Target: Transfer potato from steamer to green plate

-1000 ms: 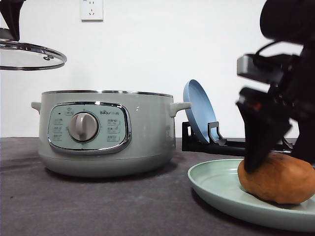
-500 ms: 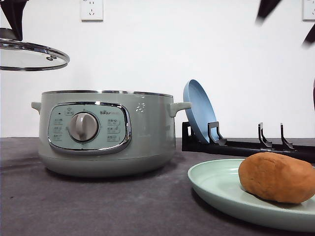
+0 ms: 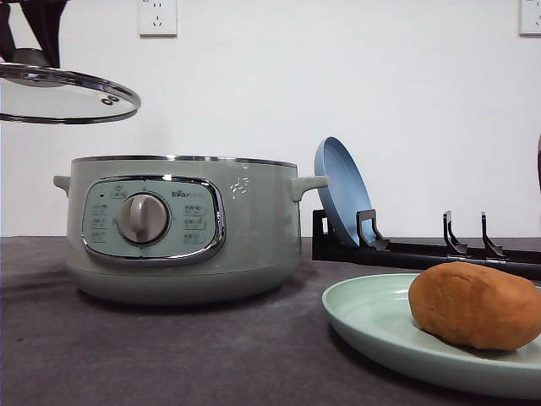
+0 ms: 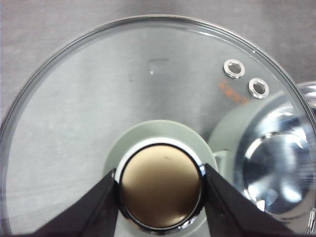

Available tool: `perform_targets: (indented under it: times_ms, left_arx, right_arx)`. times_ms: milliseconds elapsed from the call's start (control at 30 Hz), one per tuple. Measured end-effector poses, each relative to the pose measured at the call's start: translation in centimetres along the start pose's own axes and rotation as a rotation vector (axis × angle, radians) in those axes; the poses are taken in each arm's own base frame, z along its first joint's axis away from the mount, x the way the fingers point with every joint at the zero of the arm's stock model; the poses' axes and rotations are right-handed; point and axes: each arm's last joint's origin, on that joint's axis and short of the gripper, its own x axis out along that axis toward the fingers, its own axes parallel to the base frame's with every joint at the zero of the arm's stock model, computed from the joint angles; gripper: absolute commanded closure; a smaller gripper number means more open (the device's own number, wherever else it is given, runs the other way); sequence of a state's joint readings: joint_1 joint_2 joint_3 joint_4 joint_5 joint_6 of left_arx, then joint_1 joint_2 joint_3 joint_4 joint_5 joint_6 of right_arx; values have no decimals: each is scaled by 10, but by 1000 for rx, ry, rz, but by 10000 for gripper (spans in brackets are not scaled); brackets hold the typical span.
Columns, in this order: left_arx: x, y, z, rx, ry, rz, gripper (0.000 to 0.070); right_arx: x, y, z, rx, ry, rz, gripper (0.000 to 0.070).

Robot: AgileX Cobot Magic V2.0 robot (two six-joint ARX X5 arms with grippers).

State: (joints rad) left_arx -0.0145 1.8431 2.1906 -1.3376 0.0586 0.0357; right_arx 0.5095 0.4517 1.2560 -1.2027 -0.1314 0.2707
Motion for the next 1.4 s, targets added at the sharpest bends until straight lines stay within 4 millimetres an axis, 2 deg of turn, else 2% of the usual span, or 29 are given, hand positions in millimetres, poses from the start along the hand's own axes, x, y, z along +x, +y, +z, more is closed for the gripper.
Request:
perform_targets:
  times_ms: [133, 467, 933, 1133, 1400]
  left_arx:
    - [1, -12, 0, 29, 1, -18, 700]
    - [1, -51, -1, 120, 4, -79, 700]
    - [-6, -127, -15, 304, 11, -201, 700]
    - [-6, -142, -20, 341, 16, -224, 700]
    - [9, -154, -20, 362, 54, -231, 700]
  right_arx:
    - [-12, 1, -3, -2, -42, 12, 87]
    - [-12, 0, -4, 15, -33, 5, 87]
    - [-12, 0, -4, 16, -40, -17, 87]
    - [-12, 0, -4, 16, -40, -17, 87]
    - [-12, -1, -4, 15, -44, -32, 87]
